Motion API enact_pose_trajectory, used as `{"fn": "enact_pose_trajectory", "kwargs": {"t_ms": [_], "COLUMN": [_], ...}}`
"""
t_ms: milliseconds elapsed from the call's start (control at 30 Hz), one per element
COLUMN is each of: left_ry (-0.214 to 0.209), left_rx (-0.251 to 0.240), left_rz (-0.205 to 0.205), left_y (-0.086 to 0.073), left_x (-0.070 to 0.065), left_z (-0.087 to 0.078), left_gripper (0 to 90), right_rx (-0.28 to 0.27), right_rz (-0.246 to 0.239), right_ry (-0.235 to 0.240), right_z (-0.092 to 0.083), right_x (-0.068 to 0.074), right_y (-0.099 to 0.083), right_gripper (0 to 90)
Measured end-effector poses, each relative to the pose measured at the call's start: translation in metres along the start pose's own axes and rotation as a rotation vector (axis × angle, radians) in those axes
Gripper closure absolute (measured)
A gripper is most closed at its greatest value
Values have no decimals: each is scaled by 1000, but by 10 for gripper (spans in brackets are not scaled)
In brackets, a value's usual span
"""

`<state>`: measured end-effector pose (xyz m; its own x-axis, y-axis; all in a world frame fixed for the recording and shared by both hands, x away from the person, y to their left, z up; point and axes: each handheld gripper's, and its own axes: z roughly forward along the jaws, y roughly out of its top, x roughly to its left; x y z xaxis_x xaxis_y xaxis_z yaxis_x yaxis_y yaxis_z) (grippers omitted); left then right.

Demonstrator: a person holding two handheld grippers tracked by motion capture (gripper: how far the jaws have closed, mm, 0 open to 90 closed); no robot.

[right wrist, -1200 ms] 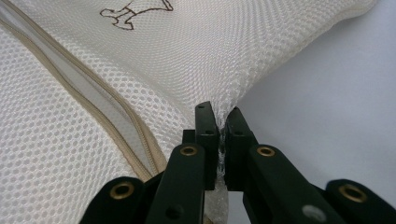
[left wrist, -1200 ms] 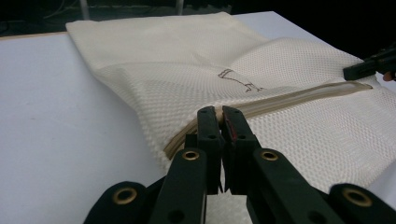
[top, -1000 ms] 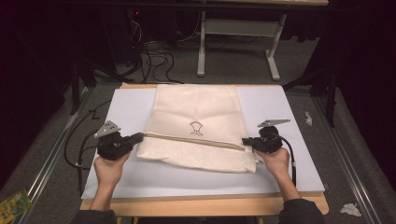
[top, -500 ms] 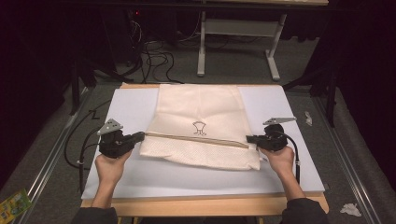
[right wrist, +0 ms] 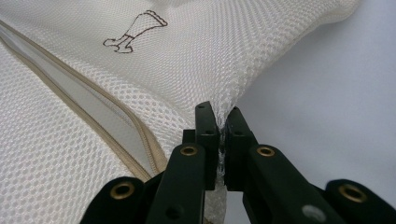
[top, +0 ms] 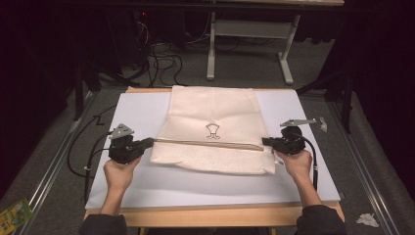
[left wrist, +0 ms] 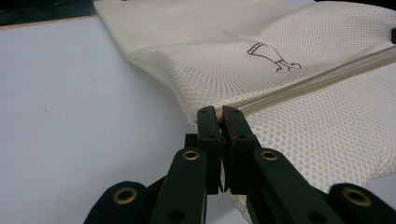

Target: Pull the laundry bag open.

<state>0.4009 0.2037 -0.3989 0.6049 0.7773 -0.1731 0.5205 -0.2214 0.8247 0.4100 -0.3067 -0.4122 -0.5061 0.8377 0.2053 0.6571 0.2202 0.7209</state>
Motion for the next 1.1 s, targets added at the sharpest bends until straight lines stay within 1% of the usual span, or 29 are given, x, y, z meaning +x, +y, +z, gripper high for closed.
{"fn": "enact_pose_trajectory", "kwargs": {"t_ms": [33, 67, 133, 233, 300, 367, 400, 467, 533, 567, 667, 700, 733, 800, 833, 900, 1000, 1100], "left_ry": [-4, -7, -14, -26, -31, -38, -42, -41, -35, -39, -55, -56, -61, -66, -62, -56, -57, -54], "left_rx": [1, 5, 5, 16, 29, 41, 62, 80, 79, 79, 82, 83, 84, 86, 84, 83, 81, 92], "left_rz": [-11, -13, -8, -16, -13, -11, -10, 3, 6, -2, -15, -13, -20, -19, -13, -13, -25, -20], "left_y": [-1, -1, -2, -6, -6, -7, -8, -10, -12, -13, -19, -20, -21, -23, -24, -25, -28, -30], "left_x": [0, -2, -5, -4, -4, -5, -7, -9, -10, -9, -9, -9, -9, -12, -13, -13, -11, -12], "left_z": [1, 2, 5, 9, 13, 17, 19, 20, 20, 20, 22, 23, 23, 25, 26, 26, 27, 27], "left_gripper": [874, 874, 873, 873, 872, 871, 871, 870, 870, 870, 870, 870, 870, 869, 868, 868, 868, 868], "right_rx": [4, 5, 11, 11, 14, 27, 33, 47, 49, 46, 61, 58, 55, 53, 55, 62, 68, 79], "right_rz": [7, 11, 10, 23, 22, 20, 22, 24, 19, 21, 25, 29, 34, 29, 23, 12, 15, 22], "right_ry": [-1, -2, -15, -12, -11, -17, -22, -28, -35, -35, -34, -36, -37, -54, -65, -69, -67, -67], "right_z": [0, 1, 1, -1, -1, 4, 6, 9, 9, 9, 13, 13, 14, 15, 15, 18, 22, 24], "right_x": [0, -1, -3, -6, -7, -7, -8, -8, -7, -7, -9, -11, -11, -12, -12, -12, -12, -13], "right_y": [-1, -2, -3, -4, -4, -5, -6, -7, -8, -9, -11, -12, -13, -15, -16, -19, -22, -24], "right_gripper": [885, 885, 885, 884, 882, 880, 879, 878, 877, 876, 874, 872, 870, 867, 867, 866, 865, 861]}}
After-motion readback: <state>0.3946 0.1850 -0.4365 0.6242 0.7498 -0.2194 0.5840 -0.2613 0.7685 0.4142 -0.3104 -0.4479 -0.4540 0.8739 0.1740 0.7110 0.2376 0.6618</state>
